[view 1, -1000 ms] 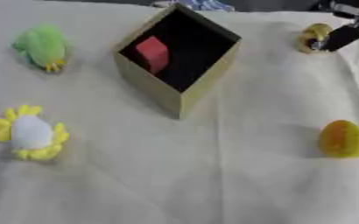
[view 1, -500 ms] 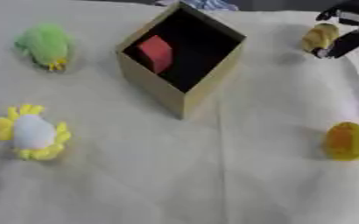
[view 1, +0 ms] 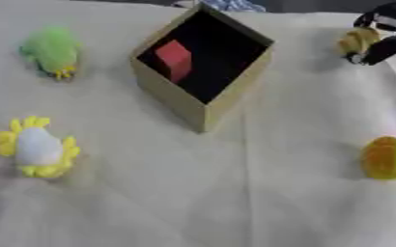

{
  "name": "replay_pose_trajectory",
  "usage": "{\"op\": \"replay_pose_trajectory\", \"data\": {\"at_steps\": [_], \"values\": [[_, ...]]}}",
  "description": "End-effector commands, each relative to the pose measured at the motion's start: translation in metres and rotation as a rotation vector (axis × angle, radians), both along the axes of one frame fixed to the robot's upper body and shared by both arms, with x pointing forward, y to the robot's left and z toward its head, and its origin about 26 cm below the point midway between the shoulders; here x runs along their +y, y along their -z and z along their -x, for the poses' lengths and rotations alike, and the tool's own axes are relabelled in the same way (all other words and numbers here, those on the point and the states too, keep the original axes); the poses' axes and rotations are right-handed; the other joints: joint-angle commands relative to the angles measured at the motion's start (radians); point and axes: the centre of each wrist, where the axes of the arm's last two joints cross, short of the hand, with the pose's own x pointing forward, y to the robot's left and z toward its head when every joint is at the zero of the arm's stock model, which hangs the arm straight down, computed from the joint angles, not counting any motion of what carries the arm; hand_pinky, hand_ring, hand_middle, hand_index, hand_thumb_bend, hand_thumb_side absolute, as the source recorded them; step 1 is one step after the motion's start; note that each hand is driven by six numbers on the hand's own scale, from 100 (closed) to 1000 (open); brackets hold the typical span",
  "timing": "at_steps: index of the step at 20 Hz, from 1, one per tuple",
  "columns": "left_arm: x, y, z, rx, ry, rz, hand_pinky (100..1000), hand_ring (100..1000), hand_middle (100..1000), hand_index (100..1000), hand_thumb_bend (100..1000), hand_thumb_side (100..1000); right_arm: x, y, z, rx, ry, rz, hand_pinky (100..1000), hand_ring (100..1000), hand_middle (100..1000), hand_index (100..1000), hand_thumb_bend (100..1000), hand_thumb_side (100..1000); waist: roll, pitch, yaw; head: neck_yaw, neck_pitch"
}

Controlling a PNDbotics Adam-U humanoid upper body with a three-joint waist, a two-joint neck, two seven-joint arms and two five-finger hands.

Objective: Pick up objects on the table and place them in the box.

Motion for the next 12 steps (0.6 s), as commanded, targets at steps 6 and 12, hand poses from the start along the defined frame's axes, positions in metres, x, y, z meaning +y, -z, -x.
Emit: {"op": "replay_pose_trajectory", "data": {"at_steps": [6,12], "values": [[0.0027,-0.0115,0.004,-0.037,-0.006,-0.026,717,624,590,749,348,540,-0.0015,-0.0118,0.0016,-0.075,0.017,0.059,888,898,759,857,456,456,0.003,-0.02,-0.001,-0.003,-0.012],[0.0029,-0.0109,0.0041,-0.036,-0.007,-0.025,716,624,591,749,348,541,0.0047,-0.0135,0.0014,-0.174,-0.008,0.06,869,851,711,822,432,395,0.004,-0.024,-0.007,0.003,-0.009]]}}
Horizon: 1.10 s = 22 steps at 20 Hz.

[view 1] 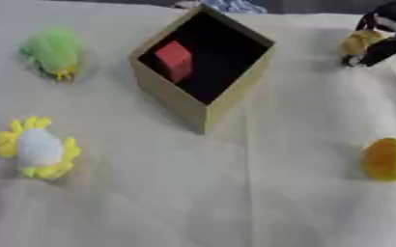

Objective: Pick up objects on the table and place them in the box.

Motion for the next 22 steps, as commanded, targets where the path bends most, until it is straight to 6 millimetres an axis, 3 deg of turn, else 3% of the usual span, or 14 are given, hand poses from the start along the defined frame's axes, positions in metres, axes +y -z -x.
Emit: {"op": "replay_pose_trajectory", "data": {"at_steps": [1,8,10,12,13,15,22], "values": [[0.003,-0.011,0.004,-0.034,-0.007,-0.026,716,624,591,749,349,540,-0.002,-0.017,0.004,-0.083,-0.008,0.004,869,849,709,822,418,385,0.004,-0.026,-0.002,0.003,-0.006],[0.003,-0.01,0.004,-0.037,-0.01,-0.028,717,624,591,751,348,539,0.0,-0.017,0.004,-0.102,-0.035,-0.001,860,832,712,830,455,431,0.0,-0.035,-0.01,0.005,-0.004],[0.003,-0.01,0.004,-0.039,-0.009,-0.027,717,624,591,752,348,540,0.001,-0.017,0.004,-0.109,-0.036,0.006,855,827,716,836,457,490,-0.001,-0.037,-0.012,0.005,-0.004],[0.003,-0.01,0.004,-0.039,-0.008,-0.027,717,623,590,752,346,540,0.002,-0.017,0.004,-0.122,-0.037,0.009,822,775,654,788,457,538,-0.002,-0.038,-0.012,0.005,-0.005],[0.002,-0.01,0.004,-0.04,-0.008,-0.027,717,623,590,752,343,544,0.003,-0.018,0.004,-0.135,-0.041,0.008,791,721,592,735,457,527,-0.002,-0.039,-0.011,0.005,-0.006],[0.003,-0.01,0.004,-0.04,-0.009,-0.027,716,622,589,752,344,538,0.004,-0.018,0.004,-0.163,-0.054,-0.004,777,689,566,712,459,495,-0.002,-0.04,-0.01,0.004,-0.005],[0.003,-0.01,0.004,-0.043,-0.01,-0.029,715,621,588,752,346,536,0.013,-0.023,0.006,-0.19,-0.123,-0.043,766,651,532,666,406,437,-0.004,-0.049,-0.021,0.004,0.004]]}}
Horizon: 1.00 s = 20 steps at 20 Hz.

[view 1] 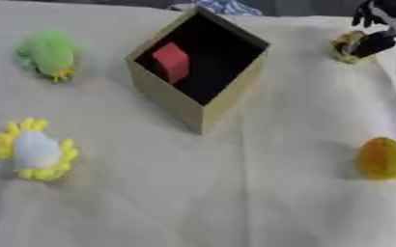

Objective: Pick up objects on the table and place them in the box.

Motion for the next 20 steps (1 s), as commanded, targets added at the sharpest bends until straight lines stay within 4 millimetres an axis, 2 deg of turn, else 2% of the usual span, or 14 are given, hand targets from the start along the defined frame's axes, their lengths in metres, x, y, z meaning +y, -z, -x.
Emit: {"op": "replay_pose_trajectory", "data": {"at_steps": [1,2,3,4,5,6,8,11,18,20], "values": [[0.002,-0.01,0.004,-0.037,-0.008,-0.03,715,622,588,752,347,536,0.002,-0.02,0.006,-0.05,-0.03,0.0,774,662,540,674,420,440,0.001,-0.034,-0.003,0.003,0.001],[0.002,-0.01,0.004,-0.037,-0.009,-0.031,715,622,588,753,347,536,0.003,-0.021,0.007,-0.052,-0.032,0.004,789,692,564,694,450,466,-0.001,-0.036,-0.004,0.003,0.001],[0.002,-0.01,0.004,-0.037,-0.009,-0.031,716,622,589,753,348,536,0.002,-0.022,0.007,-0.052,-0.026,0.014,812,761,635,755,458,533,-0.002,-0.037,-0.005,0.004,0.003],[0.003,-0.009,0.004,-0.037,-0.011,-0.033,716,622,589,753,348,534,0.0,-0.023,0.008,-0.043,-0.012,0.034,836,832,702,800,446,661,-0.003,-0.04,-0.004,0.004,0.004],[0.003,-0.009,0.004,-0.037,-0.013,-0.034,716,622,589,753,349,533,-0.001,-0.024,0.009,-0.033,0.002,0.054,846,863,737,825,436,737,-0.005,-0.041,-0.004,0.003,0.004],[0.003,-0.009,0.004,-0.037,-0.015,-0.034,716,622,589,754,350,532,-0.003,-0.025,0.01,-0.025,0.018,0.074,856,897,770,851,434,765,-0.007,-0.043,-0.003,0.003,0.004],[0.004,-0.009,0.005,-0.038,-0.018,-0.034,716,622,589,755,353,528,-0.006,-0.028,0.012,-0.013,0.05,0.113,869,942,829,895,434,765,-0.009,-0.047,-0.004,0.005,-0.002],[0.004,-0.009,0.005,-0.038,-0.019,-0.035,716,622,590,756,355,528,-0.007,-0.031,0.014,-0.017,0.085,0.161,881,953,841,908,434,765,-0.01,-0.049,-0.008,0.004,-0.003],[0.003,-0.009,0.004,-0.04,-0.015,-0.034,717,623,590,756,351,527,-0.009,-0.027,0.012,-0.068,0.117,0.198,852,876,751,824,434,764,-0.006,-0.046,-0.008,0.002,0.005],[0.003,-0.009,0.004,-0.041,-0.014,-0.034,716,623,590,756,350,527,-0.01,-0.024,0.01,-0.078,0.113,0.192,838,870,723,793,437,733,-0.005,-0.044,-0.006,0.001,0.007]]}}
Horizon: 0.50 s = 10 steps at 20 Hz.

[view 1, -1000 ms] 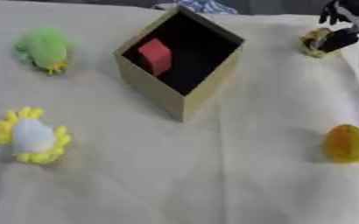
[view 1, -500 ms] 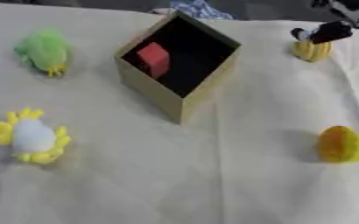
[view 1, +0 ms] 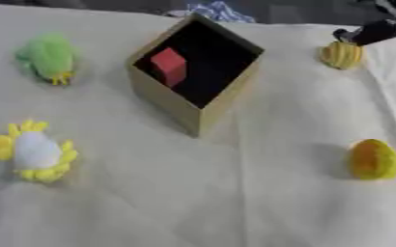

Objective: Pick up objects on the table and place them in the box.

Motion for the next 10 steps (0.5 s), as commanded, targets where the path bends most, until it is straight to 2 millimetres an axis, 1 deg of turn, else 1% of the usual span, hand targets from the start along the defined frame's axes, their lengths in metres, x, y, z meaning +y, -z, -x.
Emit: {"op": "replay_pose_trajectory", "data": {"at_steps": [1,3,4,5,6,8,10], "values": [[0.002,-0.01,0.004,-0.035,-0.006,-0.025,716,623,590,756,350,527,-0.009,-0.012,0.003,-0.054,0.008,0.002,834,867,716,786,438,725,0.005,-0.025,0.002,-0.002,0.003],[0.002,-0.01,0.004,-0.035,-0.004,-0.024,717,623,589,756,349,528,-0.01,-0.01,0.002,-0.063,0.003,-0.002,806,850,657,697,444,681,0.006,-0.023,0.004,-0.004,0.002],[0.002,-0.01,0.004,-0.036,-0.003,-0.024,717,623,589,756,348,528,-0.011,-0.009,0.002,-0.074,0.003,-0.005,790,835,592,627,446,664,0.006,-0.022,0.005,-0.004,0.002],[0.002,-0.01,0.004,-0.037,-0.003,-0.024,717,623,589,755,348,527,-0.012,-0.007,0.002,-0.086,0.005,-0.007,785,830,570,601,446,656,0.007,-0.022,0.007,-0.005,0.002],[0.002,-0.01,0.004,-0.037,-0.002,-0.023,716,623,589,755,348,528,-0.012,-0.006,0.001,-0.097,0.008,-0.009,773,813,503,498,450,610,0.007,-0.021,0.009,-0.005,0.002],[0.002,-0.011,0.004,-0.038,-0.001,-0.021,717,623,589,756,349,529,-0.014,-0.003,0.001,-0.117,0.017,-0.006,767,801,458,392,451,577,0.008,-0.018,0.011,-0.005,0.003],[0.002,-0.011,0.004,-0.038,0.0,-0.02,717,623,589,756,348,529,-0.016,0.001,0.0,-0.127,0.023,0.004,765,791,416,319,454,555,0.01,-0.016,0.012,-0.006,0.003]]}}
